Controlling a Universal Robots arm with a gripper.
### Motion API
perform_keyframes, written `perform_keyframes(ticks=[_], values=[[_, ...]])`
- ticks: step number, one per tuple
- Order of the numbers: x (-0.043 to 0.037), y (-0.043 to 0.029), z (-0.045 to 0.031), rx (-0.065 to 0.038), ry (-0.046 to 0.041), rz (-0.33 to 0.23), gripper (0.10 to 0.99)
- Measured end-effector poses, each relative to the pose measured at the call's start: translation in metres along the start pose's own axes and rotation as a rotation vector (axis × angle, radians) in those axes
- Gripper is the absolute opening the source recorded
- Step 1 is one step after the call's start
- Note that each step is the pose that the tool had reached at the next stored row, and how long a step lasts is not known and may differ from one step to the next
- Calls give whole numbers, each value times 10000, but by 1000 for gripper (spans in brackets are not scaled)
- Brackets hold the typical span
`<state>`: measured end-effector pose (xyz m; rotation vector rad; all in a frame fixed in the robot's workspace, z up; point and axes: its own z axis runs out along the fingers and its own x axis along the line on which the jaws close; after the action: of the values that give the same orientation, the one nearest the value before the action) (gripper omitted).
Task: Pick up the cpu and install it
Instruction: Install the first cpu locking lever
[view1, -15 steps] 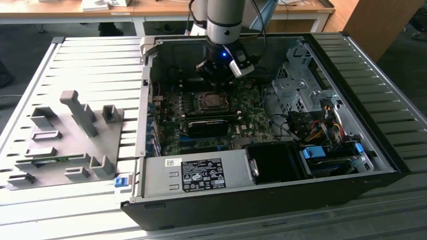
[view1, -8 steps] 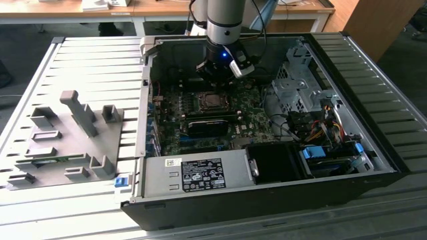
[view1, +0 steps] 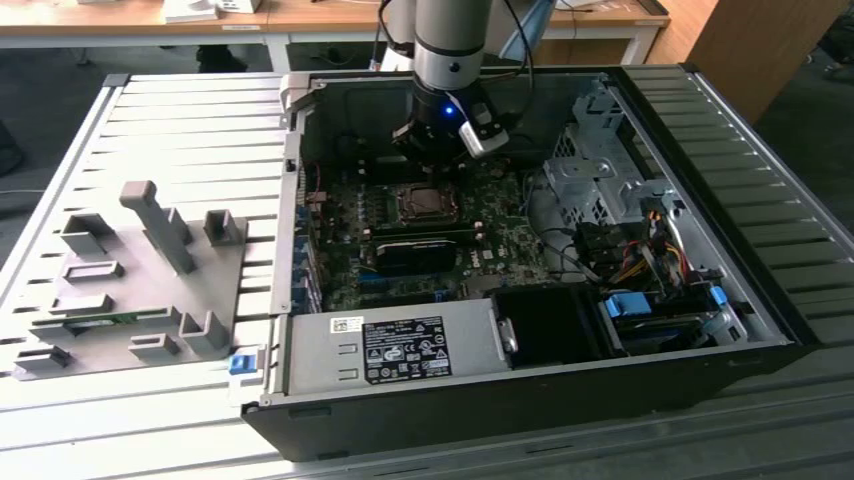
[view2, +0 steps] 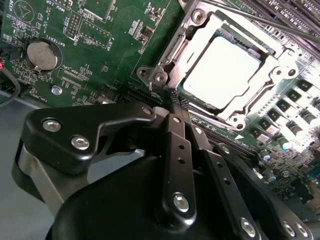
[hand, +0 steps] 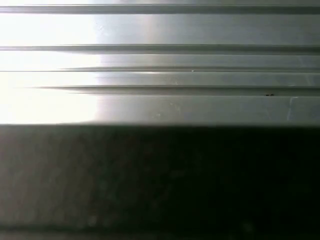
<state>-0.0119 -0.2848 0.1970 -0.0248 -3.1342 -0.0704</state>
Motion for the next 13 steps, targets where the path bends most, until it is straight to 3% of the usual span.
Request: perform_keyframes(ticks=[7,13], values=[[1,5,-115,4,2,0,106],[0,-14,-114,3,1,1,106]])
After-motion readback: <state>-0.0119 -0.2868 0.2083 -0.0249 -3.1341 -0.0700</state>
